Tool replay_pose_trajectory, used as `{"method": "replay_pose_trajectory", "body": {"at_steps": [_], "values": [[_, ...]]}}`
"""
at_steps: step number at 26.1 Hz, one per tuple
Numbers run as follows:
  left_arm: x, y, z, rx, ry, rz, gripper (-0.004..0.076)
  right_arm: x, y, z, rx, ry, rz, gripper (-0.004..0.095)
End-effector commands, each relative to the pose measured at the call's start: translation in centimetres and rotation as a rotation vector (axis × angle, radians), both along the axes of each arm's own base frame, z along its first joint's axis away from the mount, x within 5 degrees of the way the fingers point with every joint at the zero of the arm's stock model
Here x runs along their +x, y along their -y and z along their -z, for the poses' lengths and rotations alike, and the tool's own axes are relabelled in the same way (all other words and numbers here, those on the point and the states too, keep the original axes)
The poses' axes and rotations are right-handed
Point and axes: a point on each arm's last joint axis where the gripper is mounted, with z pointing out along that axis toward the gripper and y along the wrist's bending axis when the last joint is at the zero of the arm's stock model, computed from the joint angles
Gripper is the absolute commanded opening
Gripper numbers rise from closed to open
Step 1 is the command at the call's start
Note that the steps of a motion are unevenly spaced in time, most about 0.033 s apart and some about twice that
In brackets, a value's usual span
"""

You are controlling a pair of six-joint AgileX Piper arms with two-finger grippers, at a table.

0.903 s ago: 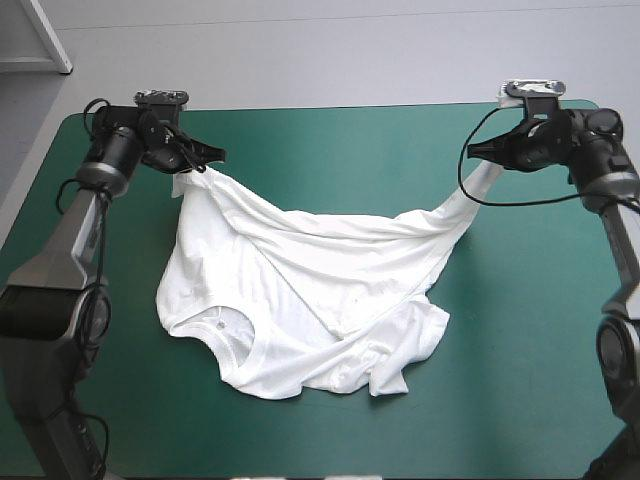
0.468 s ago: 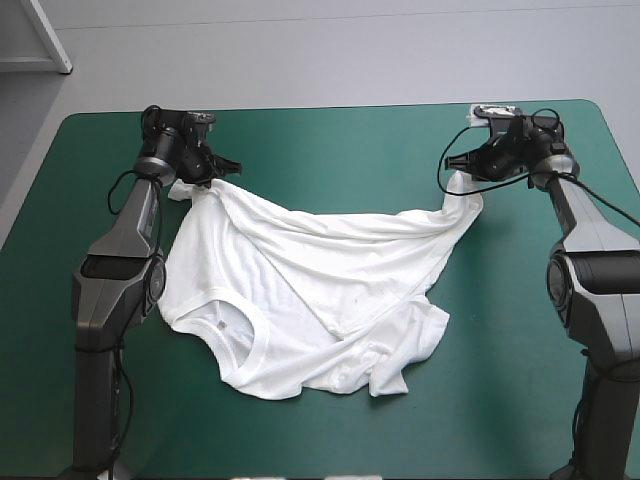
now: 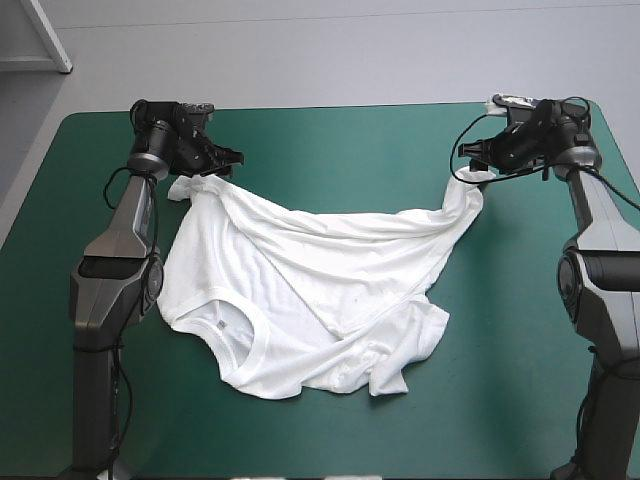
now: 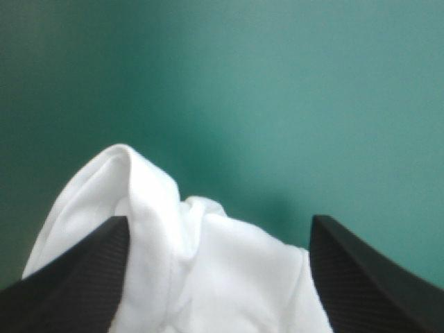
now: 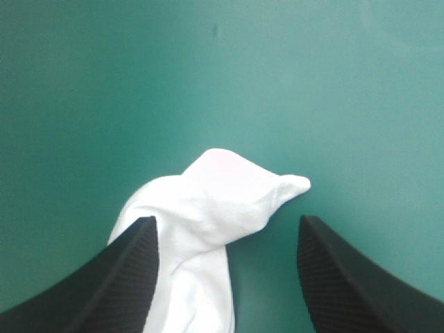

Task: Fold the cloth

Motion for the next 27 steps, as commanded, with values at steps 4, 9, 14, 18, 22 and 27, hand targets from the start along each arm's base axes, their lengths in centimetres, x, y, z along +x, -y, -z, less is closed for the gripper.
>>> {"method": "replay_pose_trajectory", "body": {"at_steps": [4,9,14,18,22,27], "values": [[-5.3,-0.2,-13.7,-0.037,0.245,0.011,0.0554,-3.3,0.1,-11.2,0.017,0.239,0.005,0.0449],[-11.5,-0.7,-22.8,-0.061,0.446,0.017,0.0494,-8.0,-0.2,-17.2,-0.001,0.305,-0.016,0.0447],[-20.1,-1.4,-31.0,-0.09,0.665,0.038,0.0493,-13.8,-0.6,-23.4,-0.002,0.44,-0.022,0.0447],[-28.6,-2.1,-35.0,-0.088,0.787,0.064,0.0493,-21.4,-1.3,-28.1,-0.01,0.533,-0.05,0.0447],[-36.9,-3.0,-31.6,-0.049,0.686,0.062,0.0493,-30.8,-2.3,-28.8,-0.068,0.574,-0.092,0.0447],[-41.1,-3.6,-24.1,-0.095,0.633,-0.007,0.0492,-36.1,-2.4,-23.4,-0.113,0.438,-0.133,0.0447]]}}
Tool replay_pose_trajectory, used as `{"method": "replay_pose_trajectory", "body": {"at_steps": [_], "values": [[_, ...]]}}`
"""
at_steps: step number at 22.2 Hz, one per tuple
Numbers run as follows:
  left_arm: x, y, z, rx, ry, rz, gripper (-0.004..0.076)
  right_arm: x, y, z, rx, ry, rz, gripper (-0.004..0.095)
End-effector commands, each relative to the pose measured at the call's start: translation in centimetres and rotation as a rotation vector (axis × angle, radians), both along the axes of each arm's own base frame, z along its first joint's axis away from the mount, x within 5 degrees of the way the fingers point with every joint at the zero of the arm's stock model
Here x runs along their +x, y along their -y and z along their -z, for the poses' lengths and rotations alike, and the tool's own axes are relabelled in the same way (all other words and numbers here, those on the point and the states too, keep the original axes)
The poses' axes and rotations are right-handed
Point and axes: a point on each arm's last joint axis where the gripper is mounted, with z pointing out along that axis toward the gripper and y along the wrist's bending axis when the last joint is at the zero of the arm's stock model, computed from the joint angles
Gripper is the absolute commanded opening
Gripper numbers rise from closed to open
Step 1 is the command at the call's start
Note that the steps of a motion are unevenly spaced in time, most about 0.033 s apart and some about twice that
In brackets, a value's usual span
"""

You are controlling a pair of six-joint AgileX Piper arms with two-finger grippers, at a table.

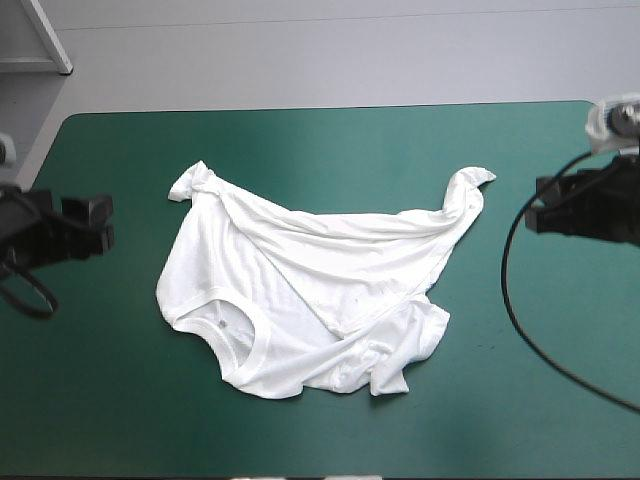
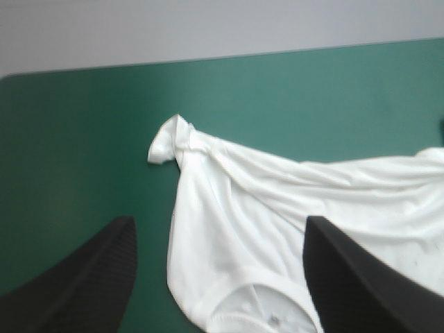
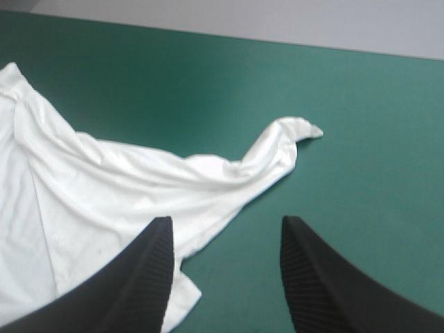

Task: Fold the cloth

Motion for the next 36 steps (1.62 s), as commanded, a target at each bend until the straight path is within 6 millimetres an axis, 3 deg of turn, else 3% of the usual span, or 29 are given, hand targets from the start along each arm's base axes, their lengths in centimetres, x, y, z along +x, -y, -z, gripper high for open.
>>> {"method": "replay_pose_trajectory", "body": {"at_steps": [1,4,9,11,12,16,17,21,27,30,36], "values": [[-1.4,-0.6,4.3,-0.018,0.005,-0.065,0.0492,-1.8,0.4,3.2,-0.022,-0.061,0.033,0.0447],[1.4,-0.7,8.0,0.033,-0.205,-0.11,0.0492,-2.1,-0.1,4.6,0.037,-0.11,0.003,0.0447],[9.9,-0.2,11.0,0.1,-0.434,-0.114,0.0463,-1.8,-0.4,4.2,0.053,-0.058,-0.019,0.0447],[12.9,0.2,13.0,0.095,-0.531,-0.104,0.0447,-1.8,-0.3,4.3,0.047,-0.061,-0.019,0.0447],[15.6,0.6,15.0,0.087,-0.616,-0.097,0.0438,-1.8,-0.3,4.3,0.045,-0.071,-0.02,0.0447],[19.2,0.9,18.4,0.099,-0.75,-0.104,0.0438,-1.9,-0.4,4.4,0.043,-0.083,-0.022,0.0439],[20.3,0.9,20.1,0.105,-0.811,-0.137,0.0438,-1.9,-0.3,4.4,0.04,-0.083,-0.023,0.0437],[21.3,0.2,21.4,0.178,-0.81,-0.165,0.0438,-1.8,-0.2,4.4,0.023,-0.077,-0.01,0.042],[21.9,-3.7,22.5,0.013,-0.83,-0.225,0.0438,-1.8,-0.1,4.4,0.013,-0.075,-0.003,0.0412],[22.2,-3.4,22.9,-0.029,-0.794,-0.214,0.0438,-1.7,0.0,4.3,0.011,-0.057,0.003,0.0412],[21.0,-2.4,26.5,-0.026,-0.863,-0.193,0.0438,-1.8,0.1,4.4,-0.001,-0.068,0.01,0.0412]]}}
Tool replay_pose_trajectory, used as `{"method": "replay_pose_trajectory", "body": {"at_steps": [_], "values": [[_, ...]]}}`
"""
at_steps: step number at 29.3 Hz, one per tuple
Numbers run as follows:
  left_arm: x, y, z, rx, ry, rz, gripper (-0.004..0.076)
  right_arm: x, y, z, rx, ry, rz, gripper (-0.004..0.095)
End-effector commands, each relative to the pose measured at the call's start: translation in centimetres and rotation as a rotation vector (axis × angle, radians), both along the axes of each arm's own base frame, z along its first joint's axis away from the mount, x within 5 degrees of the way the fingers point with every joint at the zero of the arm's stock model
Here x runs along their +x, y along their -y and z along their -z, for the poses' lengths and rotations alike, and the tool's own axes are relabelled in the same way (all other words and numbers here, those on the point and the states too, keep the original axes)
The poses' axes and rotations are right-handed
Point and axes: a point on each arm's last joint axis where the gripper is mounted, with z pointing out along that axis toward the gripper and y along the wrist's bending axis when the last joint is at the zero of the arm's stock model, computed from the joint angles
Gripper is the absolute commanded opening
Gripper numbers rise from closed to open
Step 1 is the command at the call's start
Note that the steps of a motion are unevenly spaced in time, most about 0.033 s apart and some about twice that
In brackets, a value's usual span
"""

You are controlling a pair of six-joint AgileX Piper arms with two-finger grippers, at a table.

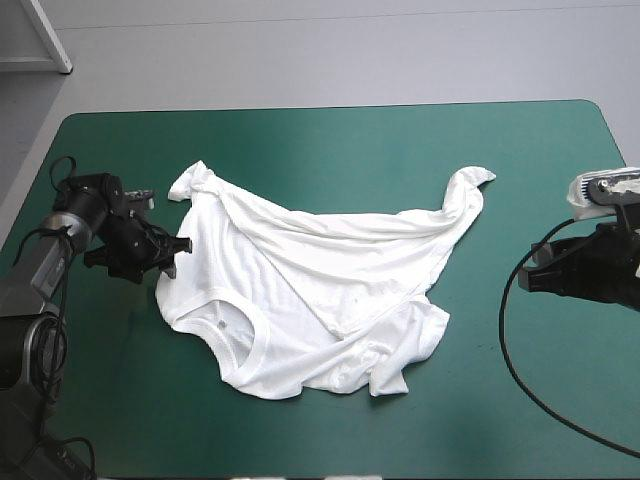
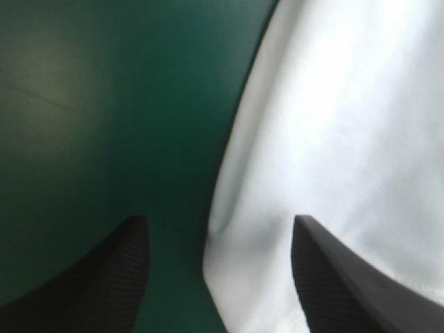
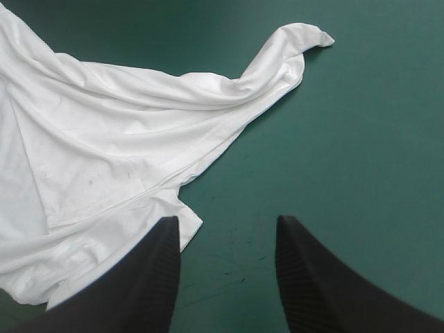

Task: Fold the cloth

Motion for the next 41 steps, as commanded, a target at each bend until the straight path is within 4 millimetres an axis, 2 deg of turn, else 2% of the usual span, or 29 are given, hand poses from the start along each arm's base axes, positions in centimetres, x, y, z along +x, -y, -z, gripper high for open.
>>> {"method": "replay_pose_trajectory", "body": {"at_steps": [1,4,6,9,12,18,22,27,32,38,41], "values": [[-0.7,0.5,-0.4,-0.019,0.054,-0.005,0.0438,-0.2,0.0,-1.0,0.001,0.077,0.003,0.0412],[-0.3,0.4,-0.2,-0.006,0.101,-0.006,0.0436,-0.2,0.1,-1.0,-0.006,0.079,0.004,0.0412],[-0.1,0.3,-0.2,0.001,0.127,-0.006,0.0404,-0.2,0.1,-1.0,-0.007,0.079,0.005,0.0412],[0.1,0.2,-0.2,0.015,0.15,-0.012,0.0232,-0.2,0.1,-1.0,-0.009,0.079,0.004,0.0412],[0.1,0.2,-0.2,0.016,0.15,-0.01,0.0006,-0.2,0.1,-1.0,-0.01,0.08,0.005,0.0412],[-0.6,0.4,0.9,-0.014,0.106,-0.026,-0.0008,-0.2,0.1,-1.0,-0.01,0.078,0.005,0.0412],[-0.9,0.5,1.2,-0.015,0.092,-0.023,-0.0008,0.4,-0.5,-0.3,0.055,-0.007,-0.02,0.0397],[-0.9,0.7,1.1,-0.01,0.086,-0.012,-0.0008,3.0,-3.6,1.8,0.199,-0.147,-0.215,0.0405],[-1.0,0.7,0.9,-0.011,0.096,-0.009,-0.0008,5.1,-7.5,4.2,0.136,-0.271,-0.401,0.045],[-1.0,0.7,0.3,-0.01,0.126,-0.01,-0.0008,4.5,-13.2,7.0,-0.092,-0.349,-0.616,0.0515],[-1.1,0.7,0.2,-0.012,0.13,-0.011,-0.0008,4.0,-15.1,7.9,-0.154,-0.377,-0.642,0.0551]]}}
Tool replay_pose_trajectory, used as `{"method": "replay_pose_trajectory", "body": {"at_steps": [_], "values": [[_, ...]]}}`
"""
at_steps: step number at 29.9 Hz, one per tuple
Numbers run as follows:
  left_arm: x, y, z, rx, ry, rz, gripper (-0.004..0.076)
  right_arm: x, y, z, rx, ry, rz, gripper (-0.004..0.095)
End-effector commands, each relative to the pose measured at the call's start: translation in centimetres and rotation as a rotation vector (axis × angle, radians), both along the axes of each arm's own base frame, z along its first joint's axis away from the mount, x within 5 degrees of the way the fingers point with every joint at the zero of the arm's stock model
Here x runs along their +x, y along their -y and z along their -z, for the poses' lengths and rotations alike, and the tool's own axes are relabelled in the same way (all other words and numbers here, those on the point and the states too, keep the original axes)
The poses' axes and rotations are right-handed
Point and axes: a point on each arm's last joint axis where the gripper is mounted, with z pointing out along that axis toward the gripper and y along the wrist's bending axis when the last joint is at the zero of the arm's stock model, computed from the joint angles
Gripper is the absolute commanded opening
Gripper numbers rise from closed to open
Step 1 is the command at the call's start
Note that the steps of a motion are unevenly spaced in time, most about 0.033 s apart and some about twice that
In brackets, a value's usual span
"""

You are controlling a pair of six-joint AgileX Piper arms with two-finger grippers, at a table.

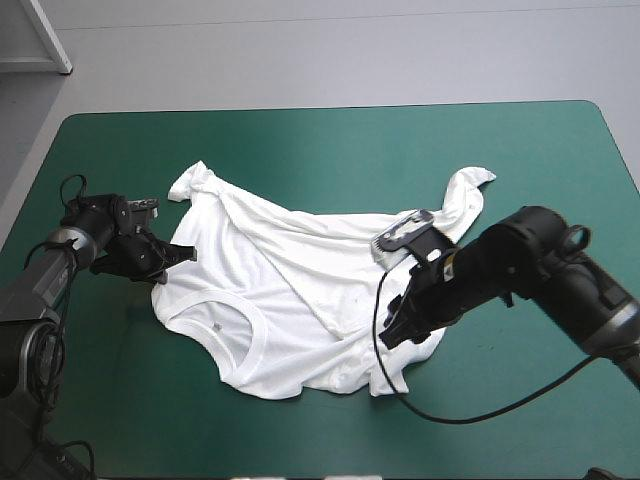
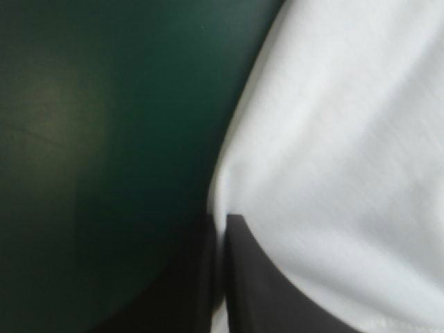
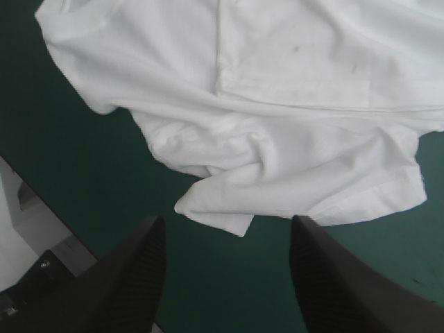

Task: Fold the cloth

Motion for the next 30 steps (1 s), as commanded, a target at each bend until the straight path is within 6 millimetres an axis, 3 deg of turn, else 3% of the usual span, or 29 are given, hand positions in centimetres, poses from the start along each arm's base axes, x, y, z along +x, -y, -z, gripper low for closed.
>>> {"method": "replay_pose_trajectory", "body": {"at_steps": [1,7,13,23,30], "values": [[-0.5,0.4,-1.8,-0.023,0.039,-0.006,-0.0008,-1.1,-1.7,-0.2,-0.02,0.022,-0.056,0.0562],[-0.5,0.4,-1.8,-0.023,0.039,-0.006,-0.0008,-1.5,-4.3,2.9,-0.106,-0.058,-0.152,0.0629],[-0.4,0.6,-1.9,-0.04,0.049,-0.014,-0.0008,-1.7,-5.0,6.5,-0.263,-0.069,-0.213,0.0633],[-0.3,0.6,-1.9,-0.046,0.067,-0.019,-0.0008,-1.9,-5.0,10.9,-0.222,-0.055,-0.208,0.0633],[-0.2,0.7,-2.0,-0.06,0.079,-0.028,-0.0008,-1.2,-6.7,14.4,-0.215,-0.144,-0.201,0.0633]]}}
